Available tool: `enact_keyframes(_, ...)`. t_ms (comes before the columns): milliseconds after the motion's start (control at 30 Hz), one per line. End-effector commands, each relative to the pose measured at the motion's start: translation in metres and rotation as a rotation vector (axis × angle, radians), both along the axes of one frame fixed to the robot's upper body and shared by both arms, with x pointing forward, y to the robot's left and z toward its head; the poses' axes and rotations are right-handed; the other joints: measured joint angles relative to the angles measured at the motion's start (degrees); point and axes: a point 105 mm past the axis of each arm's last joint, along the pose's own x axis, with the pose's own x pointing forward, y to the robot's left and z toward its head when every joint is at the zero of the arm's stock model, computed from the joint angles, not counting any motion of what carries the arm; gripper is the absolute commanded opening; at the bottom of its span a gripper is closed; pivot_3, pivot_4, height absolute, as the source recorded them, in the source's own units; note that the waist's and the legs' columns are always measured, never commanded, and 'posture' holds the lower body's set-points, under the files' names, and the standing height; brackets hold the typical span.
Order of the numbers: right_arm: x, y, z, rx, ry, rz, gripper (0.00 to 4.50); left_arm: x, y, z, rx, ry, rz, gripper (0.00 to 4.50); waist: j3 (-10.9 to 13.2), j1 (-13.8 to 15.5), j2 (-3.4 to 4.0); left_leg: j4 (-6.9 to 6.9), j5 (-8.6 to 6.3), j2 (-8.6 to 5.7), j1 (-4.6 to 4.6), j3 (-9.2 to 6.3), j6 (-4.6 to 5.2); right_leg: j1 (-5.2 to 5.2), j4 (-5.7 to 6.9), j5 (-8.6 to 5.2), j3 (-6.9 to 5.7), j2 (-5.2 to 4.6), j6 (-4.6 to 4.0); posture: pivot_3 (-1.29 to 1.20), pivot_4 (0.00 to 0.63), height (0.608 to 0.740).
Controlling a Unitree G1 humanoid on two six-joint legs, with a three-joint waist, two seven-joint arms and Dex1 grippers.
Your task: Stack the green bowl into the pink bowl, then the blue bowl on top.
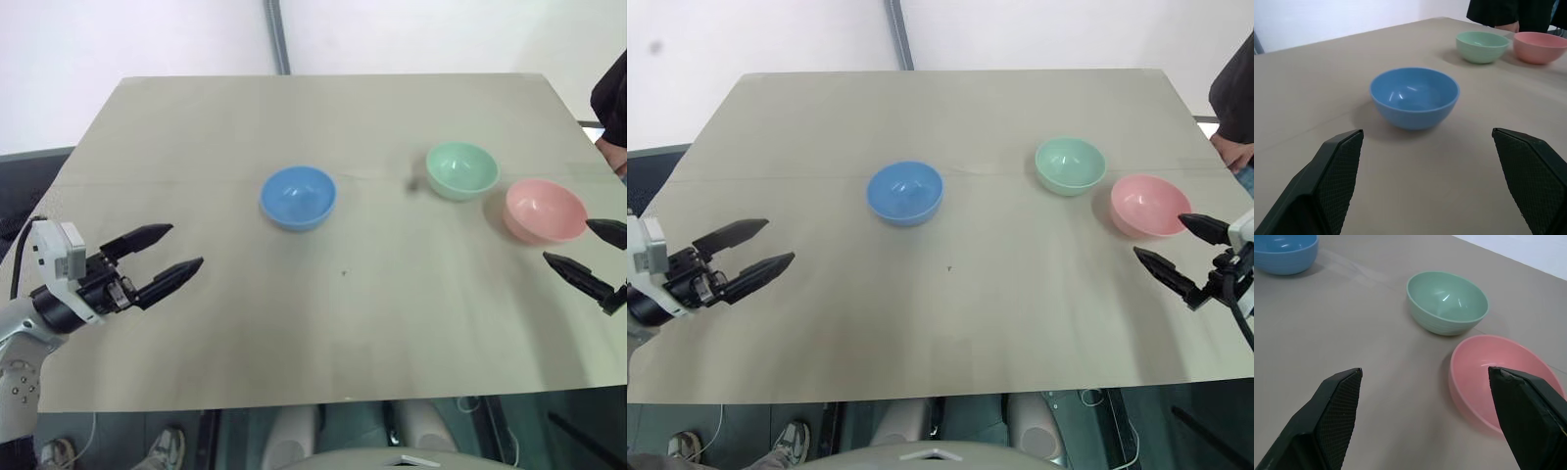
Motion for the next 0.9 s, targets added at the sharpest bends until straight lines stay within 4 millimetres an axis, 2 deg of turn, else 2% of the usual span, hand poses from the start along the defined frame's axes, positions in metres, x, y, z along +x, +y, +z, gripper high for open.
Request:
enact_keyframes(33, -0.001, 0.005, 0.009, -0.023, -0.031, 0.019, 4.5, -0.006, -0.005, 0.014, 0.023, -0.012, -0.045, 4.44, 0.0, 0.0, 0.0, 0.0, 0.0, 0.0, 0.01, 0.0, 0.0, 0.0, 0.0, 0.0, 0.0, 0.0, 0.0, 0.0, 0.15, 0.74)
enact_keyframes(233, -0.001, 0.007, 0.008, -0.028, -0.035, 0.027, 4.5, 0.0, -0.01, 0.023, 0.003, -0.046, -0.056, 4.44, 0.0, 0.1, 0.0, 0.0, 0.0, -0.01, 0.0, -0.02, 0.0, 0.01, 0.0, 0.0, -0.02, -0.01, 0.0, 0.0, 0.15, 0.74)
enact_keyframes(600, 0.005, 0.021, 0.005, -0.031, -0.009, 0.082, 4.5, 0.001, -0.018, 0.022, -0.013, -0.052, -0.074, 4.44, 0.0, 0.0, 0.0, -0.01, 0.0, 0.0, 0.0, 0.01, 0.0, 0.0, 0.0, 0.0, 0.0, -0.01, 0.0, 0.0, 0.15, 0.74)
enact_keyframes(800, 0.03, 0.036, 0.022, -0.004, -0.093, 0.127, 4.5, 0.004, -0.041, 0.027, -0.087, -0.032, -0.134, 4.44, 0.0, -0.1, -0.02, 0.01, 0.0, 0.0, 0.02, 0.0, 0.0, 0.0, 0.03, 0.0, 0.01, -0.02, 0.01, 0.0, 0.15, 0.74)
enact_keyframes(867, 0.043, 0.038, 0.029, -0.058, -0.183, 0.096, 4.5, 0.004, -0.052, 0.031, -0.112, -0.033, -0.169, 4.44, 0.0, -0.1, -0.01, 0.01, 0.0, 0.02, 0.02, -0.01, 0.0, -0.01, 0.03, 0.0, 0.01, -0.02, 0.01, 0.0, 0.15, 0.74)
enact_keyframes(900, 0.051, 0.039, 0.025, -0.101, -0.185, 0.071, 4.5, 0.005, -0.058, 0.032, -0.124, -0.035, -0.182, 4.44, 0.0, -0.1, -0.01, 0.01, 0.0, 0.02, 0.02, -0.02, 0.0, -0.01, 0.03, 0.0, 0.0, -0.01, 0.0, 0.0, 0.15, 0.74)
